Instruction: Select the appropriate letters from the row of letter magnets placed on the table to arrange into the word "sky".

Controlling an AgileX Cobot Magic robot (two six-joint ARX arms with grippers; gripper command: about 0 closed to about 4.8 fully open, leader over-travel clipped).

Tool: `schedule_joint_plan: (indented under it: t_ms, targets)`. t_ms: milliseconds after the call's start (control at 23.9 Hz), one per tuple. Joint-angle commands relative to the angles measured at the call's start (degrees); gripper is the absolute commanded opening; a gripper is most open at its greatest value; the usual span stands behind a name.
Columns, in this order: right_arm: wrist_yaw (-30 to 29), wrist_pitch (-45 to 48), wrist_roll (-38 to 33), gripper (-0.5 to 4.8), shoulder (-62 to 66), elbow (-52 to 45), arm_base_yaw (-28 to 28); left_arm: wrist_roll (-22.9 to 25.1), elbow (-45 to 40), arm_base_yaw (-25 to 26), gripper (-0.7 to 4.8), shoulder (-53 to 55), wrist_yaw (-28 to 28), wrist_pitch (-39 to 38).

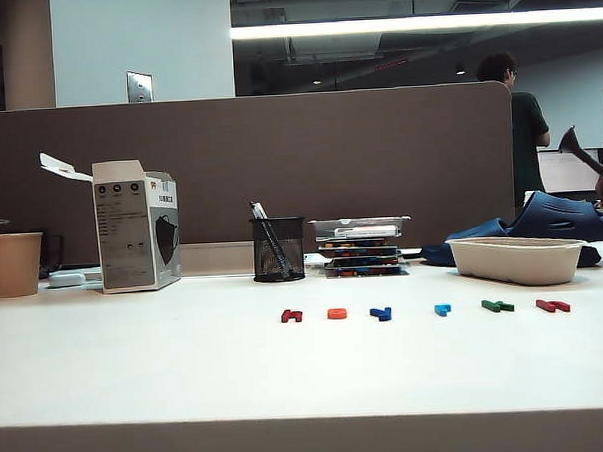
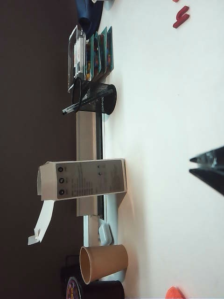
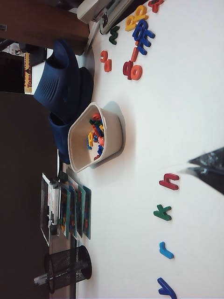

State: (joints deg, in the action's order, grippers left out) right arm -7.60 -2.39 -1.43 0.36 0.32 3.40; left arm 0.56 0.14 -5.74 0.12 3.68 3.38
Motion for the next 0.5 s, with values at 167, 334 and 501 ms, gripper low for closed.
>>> schedule_joint_plan:
  t_ms: [167,334,501]
  targets:
    - [0.0,0.96,0.15,-0.08,-0.5,-0.33,-0.07,0.04,0.28,0.07,-0.05,0.0,0.22,0.5]
    - [0.0,0.96,0.13,-0.08,-0.5,-0.33,-0.07,0.04,0.28,0.07,-0.05,0.0,0.22,0.5]
    - [0.0,0.96,0.13,-0.08,-0.5,-0.33,-0.07,-3.04,1.9,0.0,-0.05,0.0,0.61,0.5]
